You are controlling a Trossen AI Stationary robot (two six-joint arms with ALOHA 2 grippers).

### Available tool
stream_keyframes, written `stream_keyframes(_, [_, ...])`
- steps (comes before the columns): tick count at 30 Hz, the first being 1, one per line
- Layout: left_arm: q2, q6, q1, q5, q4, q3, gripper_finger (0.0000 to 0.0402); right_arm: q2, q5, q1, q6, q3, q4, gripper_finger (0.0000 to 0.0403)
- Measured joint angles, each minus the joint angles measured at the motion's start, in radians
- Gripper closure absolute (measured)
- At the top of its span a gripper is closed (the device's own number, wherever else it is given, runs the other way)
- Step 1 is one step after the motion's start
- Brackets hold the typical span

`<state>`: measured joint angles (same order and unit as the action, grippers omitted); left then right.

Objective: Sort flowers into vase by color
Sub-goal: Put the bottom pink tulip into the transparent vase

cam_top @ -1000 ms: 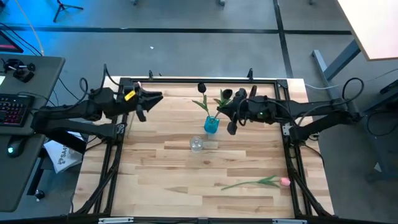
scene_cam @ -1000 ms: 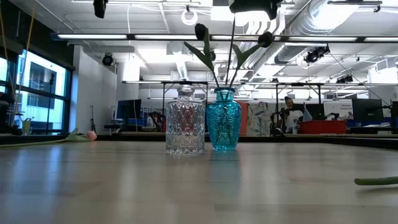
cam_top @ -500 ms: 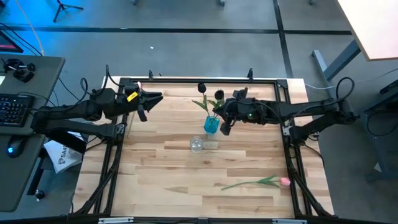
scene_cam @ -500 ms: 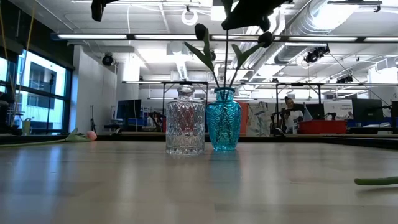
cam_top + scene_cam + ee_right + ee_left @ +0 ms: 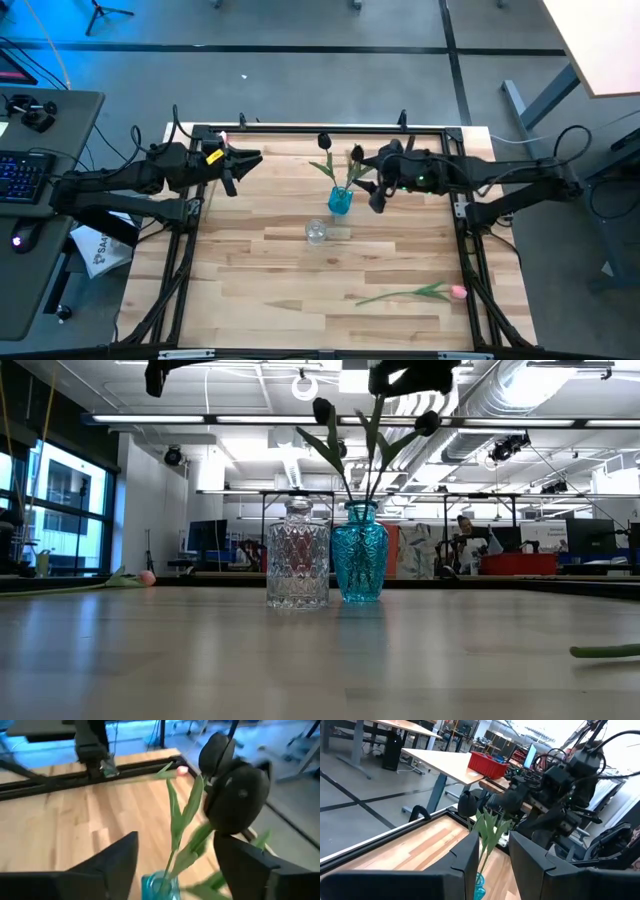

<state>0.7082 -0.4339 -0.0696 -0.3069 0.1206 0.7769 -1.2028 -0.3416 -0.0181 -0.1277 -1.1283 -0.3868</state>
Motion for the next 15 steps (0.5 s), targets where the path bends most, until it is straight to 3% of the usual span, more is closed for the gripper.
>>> stream_keyframes(4, [0.000, 0.020, -0.001, 0.000, 0.018, 0.000, 0.0305, 0.033, 0.064, 0.000, -0.047, -0.082, -0.236, 0.0110])
stream_keyframes(8, [0.004, 0.025, -0.001, -0.014, 0.050, 0.000, 0.0305, 0.051, 0.168, 0.000, -0.175, -0.126, -0.418, 0.0103])
stream_keyframes(15, [0.035, -0.028, -0.001, -0.021, 0.101, -0.001, 0.0305, 0.050, 0.410, -0.089, -0.456, -0.039, -0.559, 0.0103])
